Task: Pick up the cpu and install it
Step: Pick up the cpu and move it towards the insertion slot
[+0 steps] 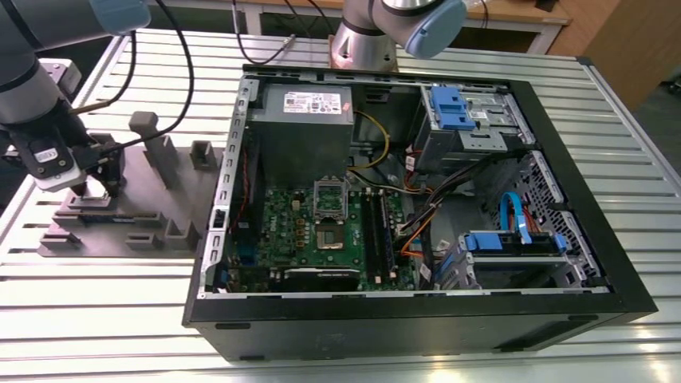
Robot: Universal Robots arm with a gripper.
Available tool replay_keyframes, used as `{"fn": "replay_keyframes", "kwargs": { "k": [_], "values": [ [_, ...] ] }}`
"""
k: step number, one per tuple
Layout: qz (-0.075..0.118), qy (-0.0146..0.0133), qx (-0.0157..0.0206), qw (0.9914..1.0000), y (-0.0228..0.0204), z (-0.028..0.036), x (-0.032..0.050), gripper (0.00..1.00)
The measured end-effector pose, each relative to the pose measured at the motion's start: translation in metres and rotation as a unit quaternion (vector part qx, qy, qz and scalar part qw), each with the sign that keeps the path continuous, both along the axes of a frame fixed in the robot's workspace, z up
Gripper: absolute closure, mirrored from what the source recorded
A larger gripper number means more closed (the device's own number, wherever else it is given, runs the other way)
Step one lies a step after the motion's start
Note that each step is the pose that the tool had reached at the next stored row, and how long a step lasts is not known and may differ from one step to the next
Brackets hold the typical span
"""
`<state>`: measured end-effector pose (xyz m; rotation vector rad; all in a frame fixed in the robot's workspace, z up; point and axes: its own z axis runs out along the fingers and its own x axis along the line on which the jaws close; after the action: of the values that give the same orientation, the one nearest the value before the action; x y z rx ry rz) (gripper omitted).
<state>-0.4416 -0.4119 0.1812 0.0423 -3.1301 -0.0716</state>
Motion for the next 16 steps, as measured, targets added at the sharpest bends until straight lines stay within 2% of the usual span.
{"fn": "replay_keyframes", "kwargs": {
  "k": [16],
  "values": [
    [0.005, 0.0000, 0.0001, 0.99999, 0.0000, 0.0008, -0.0017, 0.47]
  ]
}}
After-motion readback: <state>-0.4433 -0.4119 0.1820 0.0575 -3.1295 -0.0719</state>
